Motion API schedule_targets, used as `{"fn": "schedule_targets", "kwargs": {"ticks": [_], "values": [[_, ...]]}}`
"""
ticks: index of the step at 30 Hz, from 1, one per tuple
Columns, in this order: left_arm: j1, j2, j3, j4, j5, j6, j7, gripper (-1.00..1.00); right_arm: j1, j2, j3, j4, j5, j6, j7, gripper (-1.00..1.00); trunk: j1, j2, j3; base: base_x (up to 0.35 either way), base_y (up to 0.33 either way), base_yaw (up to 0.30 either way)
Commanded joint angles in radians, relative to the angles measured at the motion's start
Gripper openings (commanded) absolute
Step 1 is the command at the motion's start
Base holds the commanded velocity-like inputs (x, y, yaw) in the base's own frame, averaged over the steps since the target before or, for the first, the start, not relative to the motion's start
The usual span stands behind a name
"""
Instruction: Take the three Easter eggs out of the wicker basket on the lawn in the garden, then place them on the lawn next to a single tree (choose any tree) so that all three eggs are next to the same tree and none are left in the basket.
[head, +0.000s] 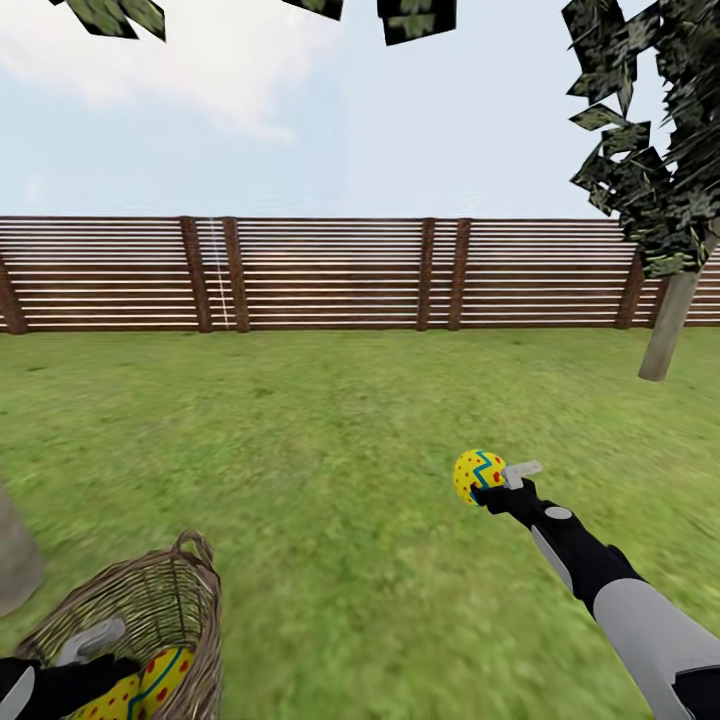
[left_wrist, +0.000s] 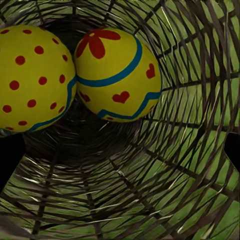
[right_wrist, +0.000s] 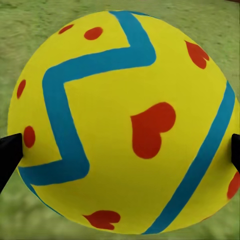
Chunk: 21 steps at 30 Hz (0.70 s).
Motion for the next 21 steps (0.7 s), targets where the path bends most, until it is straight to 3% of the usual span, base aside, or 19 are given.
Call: {"fn": "schedule_targets", "kwargs": {"ticks": [1,6,12,21], "values": [[0.0,0.0,0.005,-0.001,0.003,0.008,-0.002,1.0,-0.001,-0.001,0.006,-0.001,-0.01,0.004,0.001,-1.0,0.001,-0.001,-0.005,0.28,0.0,0.0],[0.0,-0.001,0.005,-0.003,0.003,0.006,-0.002,1.0,-0.001,0.016,0.005,-0.001,-0.009,0.004,-0.001,-1.0,0.003,-0.002,-0.024,0.076,0.0,0.0],[0.0,0.0,0.007,-0.003,0.003,0.006,-0.002,1.0,-0.001,0.017,0.005,-0.001,-0.008,0.003,-0.001,-1.0,0.005,-0.003,-0.048,0.008,0.0,0.0],[0.0,-0.011,0.006,-0.003,0.003,0.006,-0.002,1.0,-0.001,0.018,0.005,-0.001,-0.008,0.003,0.0,-1.0,0.01,-0.005,-0.082,0.129,0.0,0.0]]}}
